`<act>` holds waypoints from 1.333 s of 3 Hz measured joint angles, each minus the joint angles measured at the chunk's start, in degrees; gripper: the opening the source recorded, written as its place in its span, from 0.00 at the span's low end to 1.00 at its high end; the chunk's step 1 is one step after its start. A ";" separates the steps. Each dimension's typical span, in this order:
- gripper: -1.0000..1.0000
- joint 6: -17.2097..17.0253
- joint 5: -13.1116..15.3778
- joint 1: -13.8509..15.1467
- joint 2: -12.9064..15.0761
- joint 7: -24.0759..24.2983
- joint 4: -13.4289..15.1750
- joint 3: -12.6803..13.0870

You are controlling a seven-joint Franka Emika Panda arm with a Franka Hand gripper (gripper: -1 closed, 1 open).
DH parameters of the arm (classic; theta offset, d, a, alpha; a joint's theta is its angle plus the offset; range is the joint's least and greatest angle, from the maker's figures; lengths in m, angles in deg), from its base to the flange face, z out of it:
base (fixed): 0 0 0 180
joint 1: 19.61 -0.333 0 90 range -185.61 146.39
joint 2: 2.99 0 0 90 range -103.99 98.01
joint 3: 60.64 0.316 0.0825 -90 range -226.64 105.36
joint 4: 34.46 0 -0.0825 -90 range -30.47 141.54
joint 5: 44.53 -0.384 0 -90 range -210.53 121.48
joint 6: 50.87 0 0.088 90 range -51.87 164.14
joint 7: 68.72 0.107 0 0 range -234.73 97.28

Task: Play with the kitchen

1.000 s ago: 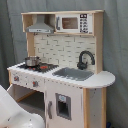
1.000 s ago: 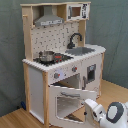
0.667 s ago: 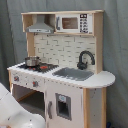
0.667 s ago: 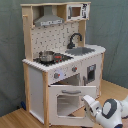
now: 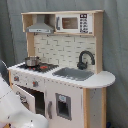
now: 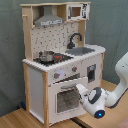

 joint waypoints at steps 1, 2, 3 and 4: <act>1.00 3.14 0.27 1.03 0.01 -0.68 0.00 -4.79; 1.00 0.88 0.34 -1.56 3.75 -4.11 0.98 -4.21; 1.00 -2.29 1.01 -4.69 6.00 -7.34 0.62 -4.20; 1.00 -5.53 1.97 -7.97 8.13 -11.31 0.38 -4.20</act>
